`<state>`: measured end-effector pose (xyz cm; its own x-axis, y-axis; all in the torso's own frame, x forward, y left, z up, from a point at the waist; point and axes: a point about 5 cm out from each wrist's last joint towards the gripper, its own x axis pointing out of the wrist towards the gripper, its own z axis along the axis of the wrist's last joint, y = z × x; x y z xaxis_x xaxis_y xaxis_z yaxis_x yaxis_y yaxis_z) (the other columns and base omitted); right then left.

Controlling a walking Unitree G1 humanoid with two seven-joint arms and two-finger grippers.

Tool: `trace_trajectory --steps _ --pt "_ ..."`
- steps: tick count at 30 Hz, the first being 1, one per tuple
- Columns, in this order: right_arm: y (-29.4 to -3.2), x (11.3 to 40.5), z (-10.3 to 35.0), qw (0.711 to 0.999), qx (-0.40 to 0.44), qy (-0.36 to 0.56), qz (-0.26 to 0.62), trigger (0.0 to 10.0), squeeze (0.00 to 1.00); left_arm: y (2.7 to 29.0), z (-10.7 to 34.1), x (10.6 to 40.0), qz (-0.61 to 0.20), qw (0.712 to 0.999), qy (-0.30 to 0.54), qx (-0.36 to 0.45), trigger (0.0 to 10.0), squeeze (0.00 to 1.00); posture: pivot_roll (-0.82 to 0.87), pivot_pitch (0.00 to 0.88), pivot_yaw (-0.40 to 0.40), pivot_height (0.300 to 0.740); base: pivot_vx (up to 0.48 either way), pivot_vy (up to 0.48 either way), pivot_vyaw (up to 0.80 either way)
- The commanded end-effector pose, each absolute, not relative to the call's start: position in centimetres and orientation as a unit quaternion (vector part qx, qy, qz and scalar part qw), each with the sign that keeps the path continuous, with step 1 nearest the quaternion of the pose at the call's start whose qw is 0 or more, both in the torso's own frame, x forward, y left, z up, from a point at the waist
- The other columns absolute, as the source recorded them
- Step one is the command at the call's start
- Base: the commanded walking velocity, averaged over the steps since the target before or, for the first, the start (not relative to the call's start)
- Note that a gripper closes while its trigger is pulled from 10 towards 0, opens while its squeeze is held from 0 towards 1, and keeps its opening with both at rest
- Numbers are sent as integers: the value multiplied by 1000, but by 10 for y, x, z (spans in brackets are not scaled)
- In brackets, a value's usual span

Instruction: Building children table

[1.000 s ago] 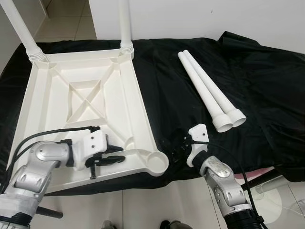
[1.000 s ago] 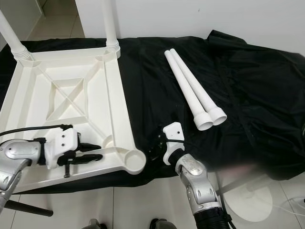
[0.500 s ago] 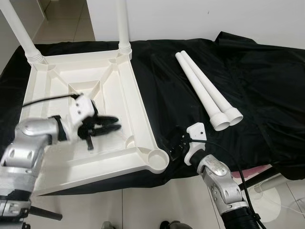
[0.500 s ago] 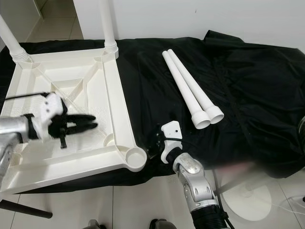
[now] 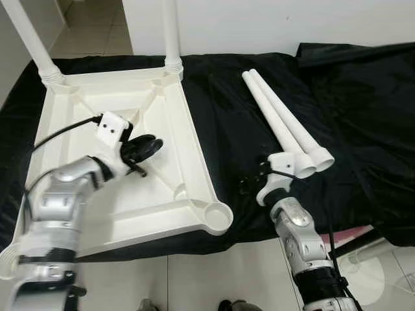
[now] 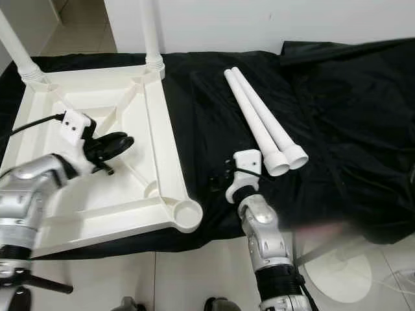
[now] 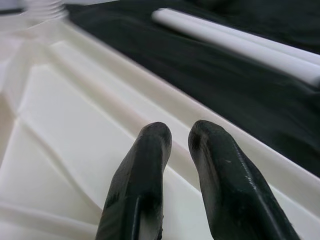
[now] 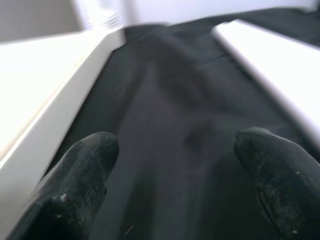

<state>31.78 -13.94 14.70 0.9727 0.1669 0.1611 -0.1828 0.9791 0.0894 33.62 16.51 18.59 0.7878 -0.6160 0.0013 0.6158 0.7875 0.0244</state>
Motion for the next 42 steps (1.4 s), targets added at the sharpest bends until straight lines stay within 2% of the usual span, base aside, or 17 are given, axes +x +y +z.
trace_trajectory --steps 1,6,9,17,22,26,33,42 --pt "-146 317 146 993 58 -82 61 10000 0 166 182 340 -293 956 3 9 10000 0 10 107 -3 740 0 0 0" --pt "-147 316 148 993 35 -99 44 10000 0 156 180 343 -270 962 -2 -21 10000 0 1 102 -4 740 0 0 0" --pt "-150 309 148 989 81 -119 20 10000 0 151 173 347 -230 972 -10 -53 10000 0 -1 100 -8 740 0 0 0" --pt "-157 292 152 980 110 -162 -24 10000 0 143 166 345 -189 978 -33 -86 10000 0 -27 94 -13 740 0 0 0" --pt "-163 280 147 976 129 -166 -54 10000 0 140 170 339 -179 981 -70 -38 10000 0 -37 91 -13 740 0 0 0" --pt "-167 274 142 976 131 -161 -72 10000 0 137 171 337 -171 980 -78 -65 10000 0 -47 87 -8 740 0 0 0" --pt "-167 265 131 970 181 -137 -86 10000 0 127 167 328 -170 981 -87 -37 10000 0 -65 76 -1 740 0 0 0" --pt "-175 268 119 963 229 -103 -102 10000 0 127 164 330 -164 983 -78 -40 10000 0 -66 68 -4 740 0 0 0"
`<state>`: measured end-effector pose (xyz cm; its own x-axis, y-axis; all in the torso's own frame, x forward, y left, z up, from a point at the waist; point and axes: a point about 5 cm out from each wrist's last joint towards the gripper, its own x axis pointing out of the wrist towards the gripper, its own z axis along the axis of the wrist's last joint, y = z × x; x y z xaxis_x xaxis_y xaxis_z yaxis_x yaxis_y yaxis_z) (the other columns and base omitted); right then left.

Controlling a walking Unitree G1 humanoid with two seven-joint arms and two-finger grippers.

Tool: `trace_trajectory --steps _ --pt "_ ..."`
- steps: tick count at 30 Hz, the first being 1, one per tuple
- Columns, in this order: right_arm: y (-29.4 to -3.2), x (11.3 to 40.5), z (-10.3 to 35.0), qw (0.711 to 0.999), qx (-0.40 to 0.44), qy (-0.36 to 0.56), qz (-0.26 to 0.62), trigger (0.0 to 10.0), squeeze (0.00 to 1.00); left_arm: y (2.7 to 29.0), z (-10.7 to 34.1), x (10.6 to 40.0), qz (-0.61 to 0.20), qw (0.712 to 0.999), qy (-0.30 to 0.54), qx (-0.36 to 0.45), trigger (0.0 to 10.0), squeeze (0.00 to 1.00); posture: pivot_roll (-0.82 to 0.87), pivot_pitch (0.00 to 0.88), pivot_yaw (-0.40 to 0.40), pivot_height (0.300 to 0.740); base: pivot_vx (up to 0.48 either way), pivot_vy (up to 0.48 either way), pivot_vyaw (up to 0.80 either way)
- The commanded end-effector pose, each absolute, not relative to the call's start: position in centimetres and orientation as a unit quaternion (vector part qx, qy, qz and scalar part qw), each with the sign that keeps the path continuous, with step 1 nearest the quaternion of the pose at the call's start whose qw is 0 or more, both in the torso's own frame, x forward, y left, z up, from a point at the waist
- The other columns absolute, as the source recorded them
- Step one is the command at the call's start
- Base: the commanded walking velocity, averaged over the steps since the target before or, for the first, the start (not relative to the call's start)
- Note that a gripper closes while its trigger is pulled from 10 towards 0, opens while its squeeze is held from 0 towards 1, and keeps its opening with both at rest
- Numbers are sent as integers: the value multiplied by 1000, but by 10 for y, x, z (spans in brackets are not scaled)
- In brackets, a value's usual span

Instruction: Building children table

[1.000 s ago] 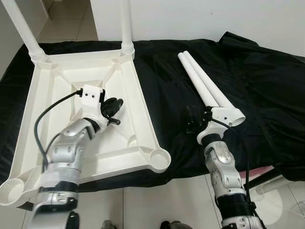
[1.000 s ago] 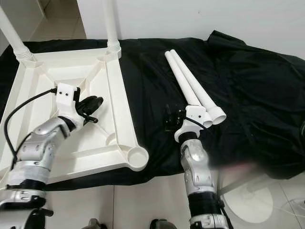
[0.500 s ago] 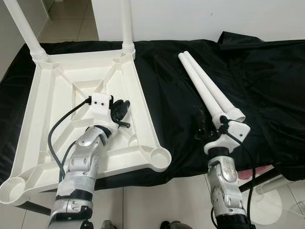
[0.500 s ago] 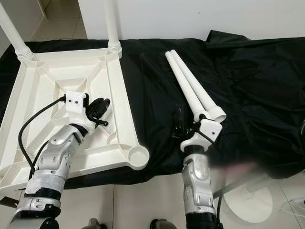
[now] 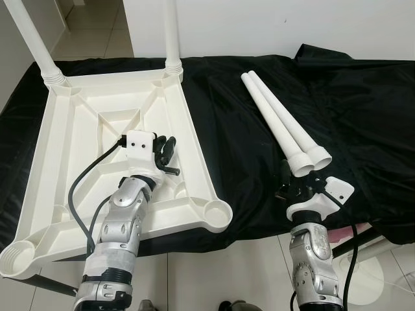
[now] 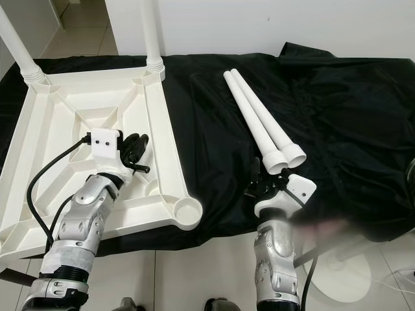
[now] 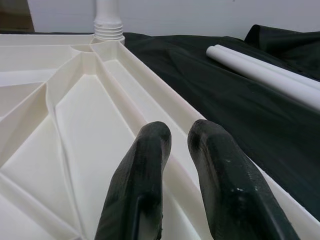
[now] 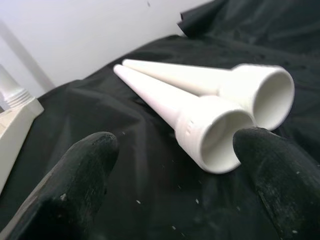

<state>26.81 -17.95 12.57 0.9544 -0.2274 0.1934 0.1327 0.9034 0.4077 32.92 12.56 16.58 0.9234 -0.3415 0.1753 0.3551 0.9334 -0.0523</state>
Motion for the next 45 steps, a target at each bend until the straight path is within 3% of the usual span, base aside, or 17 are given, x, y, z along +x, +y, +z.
trace_trajectory --steps 1,24,36,37,40,41,43,44,45 --pt "-175 268 119 963 229 -103 -102 10000 0 127 164 330 -164 983 -78 -40 10000 0 -66 68 -4 740 0 0 0" --pt "-203 305 127 973 215 -77 -28 10000 0 122 164 331 -167 983 -79 -7 10000 0 -49 56 -15 740 0 0 0" --pt "-199 318 126 975 212 -57 16 10000 0 124 166 333 -163 983 -82 0 10000 0 -44 64 -9 740 0 0 0" --pt "-196 322 126 975 215 -56 29 6078 0 123 168 334 -163 983 -83 2 10000 0 -40 67 -4 740 0 0 0" --pt "-194 324 127 975 212 -55 33 5255 0 123 169 334 -163 983 -84 4 10000 0 -40 67 -4 740 0 0 0" --pt "-193 326 128 975 210 -56 40 2745 0 123 169 335 -163 983 -85 5 10000 0 -40 67 -4 740 0 0 0" --pt "-192 328 129 975 208 -59 47 2745 0 123 170 335 -163 983 -86 6 10000 0 -39 69 -1 740 0 0 0" --pt "-192 330 129 976 205 -58 47 0 0 123 170 336 -163 983 -87 6 10000 0 -39 69 0 740 0 0 0" --pt "-192 330 129 976 205 -58 47 0 0 123 170 336 -163 983 -87 6 10000 0 -39 69 0 740 0 0 0"
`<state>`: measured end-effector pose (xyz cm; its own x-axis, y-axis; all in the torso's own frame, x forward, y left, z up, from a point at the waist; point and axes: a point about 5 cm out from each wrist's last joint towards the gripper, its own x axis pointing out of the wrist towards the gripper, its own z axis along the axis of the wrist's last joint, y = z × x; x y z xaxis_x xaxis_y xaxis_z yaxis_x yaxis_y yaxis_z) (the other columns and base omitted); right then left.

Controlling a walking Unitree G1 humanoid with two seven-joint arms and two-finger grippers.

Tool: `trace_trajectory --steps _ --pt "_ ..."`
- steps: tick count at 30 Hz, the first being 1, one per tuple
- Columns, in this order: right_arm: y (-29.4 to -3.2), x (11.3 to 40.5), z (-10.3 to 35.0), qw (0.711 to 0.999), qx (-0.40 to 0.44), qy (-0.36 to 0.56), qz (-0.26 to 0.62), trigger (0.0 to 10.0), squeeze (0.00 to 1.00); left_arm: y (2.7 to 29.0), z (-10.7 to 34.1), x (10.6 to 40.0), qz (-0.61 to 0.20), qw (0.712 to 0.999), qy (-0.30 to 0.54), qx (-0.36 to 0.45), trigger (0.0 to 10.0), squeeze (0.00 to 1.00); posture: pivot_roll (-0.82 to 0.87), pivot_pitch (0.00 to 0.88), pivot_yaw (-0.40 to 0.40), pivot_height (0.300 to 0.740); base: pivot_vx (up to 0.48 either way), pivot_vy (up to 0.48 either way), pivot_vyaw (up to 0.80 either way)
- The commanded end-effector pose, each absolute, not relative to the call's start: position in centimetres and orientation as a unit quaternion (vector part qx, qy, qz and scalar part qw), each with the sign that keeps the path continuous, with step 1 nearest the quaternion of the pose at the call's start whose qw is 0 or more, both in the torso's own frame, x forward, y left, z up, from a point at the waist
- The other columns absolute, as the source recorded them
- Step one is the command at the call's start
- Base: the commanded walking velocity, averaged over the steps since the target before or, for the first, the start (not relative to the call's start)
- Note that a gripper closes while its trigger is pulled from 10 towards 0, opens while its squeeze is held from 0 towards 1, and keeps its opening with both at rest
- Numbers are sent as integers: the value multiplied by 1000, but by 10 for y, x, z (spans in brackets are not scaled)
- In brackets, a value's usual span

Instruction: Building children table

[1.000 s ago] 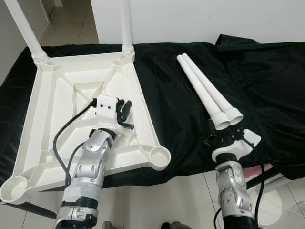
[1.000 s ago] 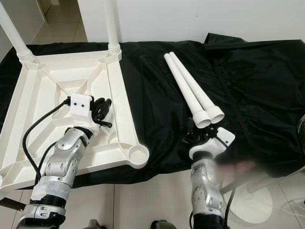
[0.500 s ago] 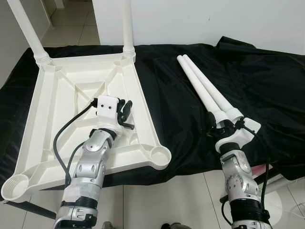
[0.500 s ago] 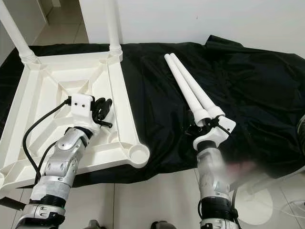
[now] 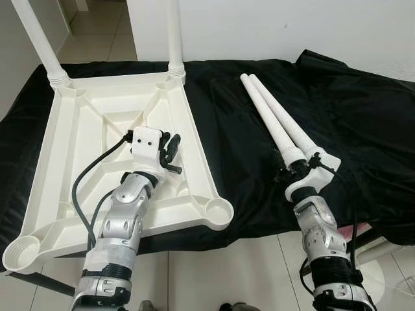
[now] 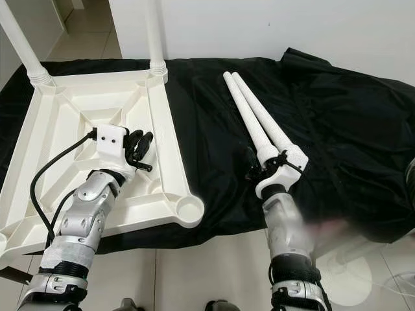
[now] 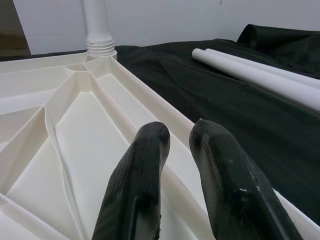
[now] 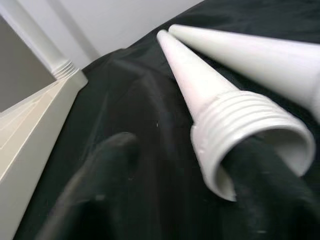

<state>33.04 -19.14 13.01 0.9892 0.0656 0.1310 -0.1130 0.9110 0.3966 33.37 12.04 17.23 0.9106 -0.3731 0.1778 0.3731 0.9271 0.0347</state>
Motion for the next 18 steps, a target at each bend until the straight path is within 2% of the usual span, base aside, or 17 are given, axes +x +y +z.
trace_trajectory --steps 1,14,18 --pt "-192 332 130 976 205 -59 48 0 0 123 171 336 -163 983 -87 6 10000 0 -36 73 0 740 0 0 0" --pt "-190 337 130 975 207 -68 53 0 0 130 179 343 -161 983 -92 12 10000 0 -27 99 5 740 0 0 0" --pt "-185 340 134 979 176 -76 67 0 0 137 183 348 -153 984 -94 12 10000 0 -26 102 5 740 0 0 0"
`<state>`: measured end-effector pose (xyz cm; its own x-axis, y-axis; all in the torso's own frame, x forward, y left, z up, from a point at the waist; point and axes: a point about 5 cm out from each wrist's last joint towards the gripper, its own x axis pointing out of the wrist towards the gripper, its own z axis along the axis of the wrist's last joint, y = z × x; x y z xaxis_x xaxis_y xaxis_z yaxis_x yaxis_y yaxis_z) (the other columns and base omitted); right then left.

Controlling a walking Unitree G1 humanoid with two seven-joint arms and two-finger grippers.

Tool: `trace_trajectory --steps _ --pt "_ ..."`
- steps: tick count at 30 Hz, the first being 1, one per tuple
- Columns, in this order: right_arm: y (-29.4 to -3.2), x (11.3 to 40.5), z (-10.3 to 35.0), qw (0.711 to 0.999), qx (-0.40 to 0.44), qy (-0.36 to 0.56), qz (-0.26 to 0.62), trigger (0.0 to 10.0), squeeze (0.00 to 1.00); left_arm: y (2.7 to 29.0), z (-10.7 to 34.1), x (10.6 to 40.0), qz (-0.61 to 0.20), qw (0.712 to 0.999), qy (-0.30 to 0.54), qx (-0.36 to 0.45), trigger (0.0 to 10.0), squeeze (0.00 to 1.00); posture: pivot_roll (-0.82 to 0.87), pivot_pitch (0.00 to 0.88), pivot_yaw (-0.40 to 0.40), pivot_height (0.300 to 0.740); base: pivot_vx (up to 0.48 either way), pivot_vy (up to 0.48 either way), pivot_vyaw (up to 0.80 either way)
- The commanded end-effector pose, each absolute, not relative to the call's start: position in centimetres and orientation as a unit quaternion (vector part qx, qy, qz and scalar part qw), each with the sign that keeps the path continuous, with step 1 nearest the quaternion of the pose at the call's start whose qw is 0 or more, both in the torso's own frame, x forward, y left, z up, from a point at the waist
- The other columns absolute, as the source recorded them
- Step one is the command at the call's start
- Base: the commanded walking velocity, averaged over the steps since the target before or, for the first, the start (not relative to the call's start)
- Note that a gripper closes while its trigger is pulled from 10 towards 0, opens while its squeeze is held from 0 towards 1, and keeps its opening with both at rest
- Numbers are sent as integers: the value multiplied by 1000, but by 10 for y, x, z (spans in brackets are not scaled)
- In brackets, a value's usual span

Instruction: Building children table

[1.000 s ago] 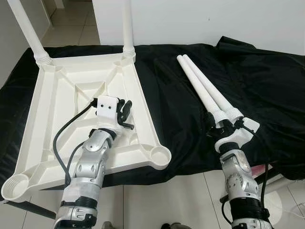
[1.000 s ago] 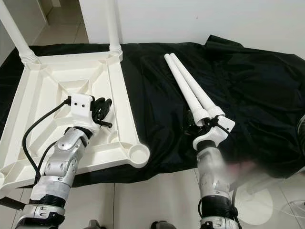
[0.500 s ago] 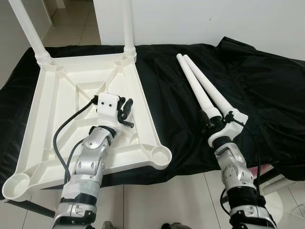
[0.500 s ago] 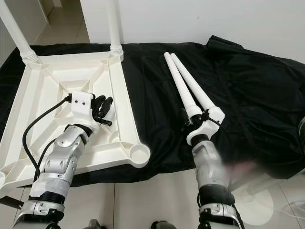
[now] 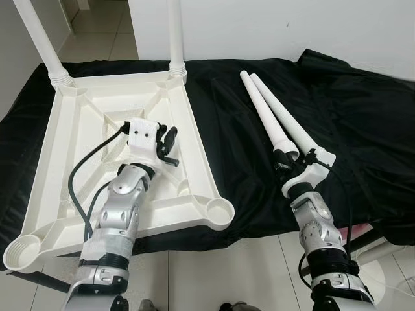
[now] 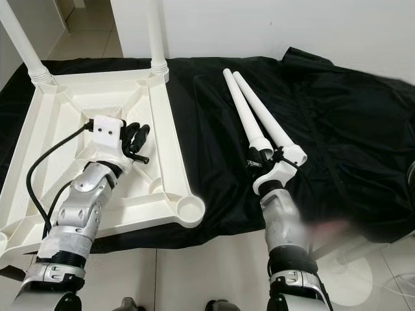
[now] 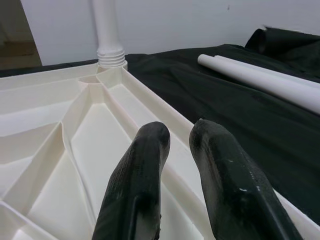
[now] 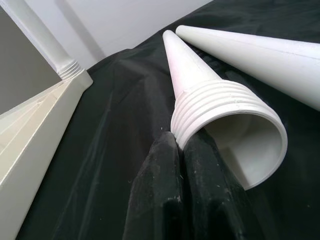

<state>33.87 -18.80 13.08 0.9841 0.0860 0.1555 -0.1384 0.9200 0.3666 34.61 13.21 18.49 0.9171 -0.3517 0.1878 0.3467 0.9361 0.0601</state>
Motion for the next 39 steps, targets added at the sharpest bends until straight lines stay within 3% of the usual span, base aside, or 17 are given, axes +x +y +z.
trace_trajectory --steps 1,3,4,5,6,11,14,18,19,20,21,35,36,37,39 --pt "-181 340 136 981 160 -82 76 0 0 138 185 349 -154 983 -95 7 10000 0 -26 102 5 740 0 0 0" --pt "-179 340 137 981 151 -87 82 0 0 139 186 349 -155 983 -96 4 10000 0 -26 102 5 740 0 0 0" --pt "-176 340 139 983 131 -94 85 3647 0 141 187 351 -154 984 -95 0 10000 0 -24 102 1 740 0 0 0" --pt "-176 340 139 983 131 -94 85 3647 0 141 187 351 -154 984 -95 0 10000 0 -24 102 1 740 0 0 0" --pt "-172 340 143 984 116 -107 89 10000 0 142 189 352 -154 983 -97 -3 10000 0 -23 101 0 740 0 0 0" --pt "-163 336 154 981 75 -145 102 10000 0 146 193 354 -163 982 -94 -10 10000 0 -22 101 -4 740 0 0 0" --pt "-157 330 176 972 6 -218 89 10000 0 144 204 355 -210 973 -98 -20 10000 0 -23 100 -9 740 0 0 0" --pt "-157 328 186 966 -12 -244 80 10000 0 143 210 356 -233 967 -103 -19 10000 0 -24 98 -9 740 0 0 0" --pt "-158 327 193 963 -18 -261 70 10000 0 142 214 357 -242 965 -104 -16 10000 302 -24 97 -10 740 0 0 0" --pt "-158 327 193 963 -18 -261 70 10000 0 142 214 357 -242 965 -104 -16 10000 302 -24 97 -10 740 0 0 0" --pt "-158 326 201 958 -22 -278 66 10000 0 143 217 359 -249 963 -103 -24 10000 1000 -24 97 -10 740 0 0 0" --pt "-139 317 272 900 -91 -418 81 10000 0 134 277 366 -323 932 -151 -67 10000 1000 -35 89 -3 740 0 0 0" --pt "-136 315 278 892 -101 -432 85 10000 0 132 282 365 -335 927 -149 -80 10000 710 -35 89 -3 740 0 0 0" --pt "-133 312 283 884 -113 -445 92 10000 0 129 287 365 -350 920 -144 -102 10000 0 -35 88 -2 740 0 0 0" --pt "-128 308 288 873 -128 -459 101 10000 0 127 293 363 -371 908 -135 -140 10000 0 -34 87 -2 740 0 0 0"
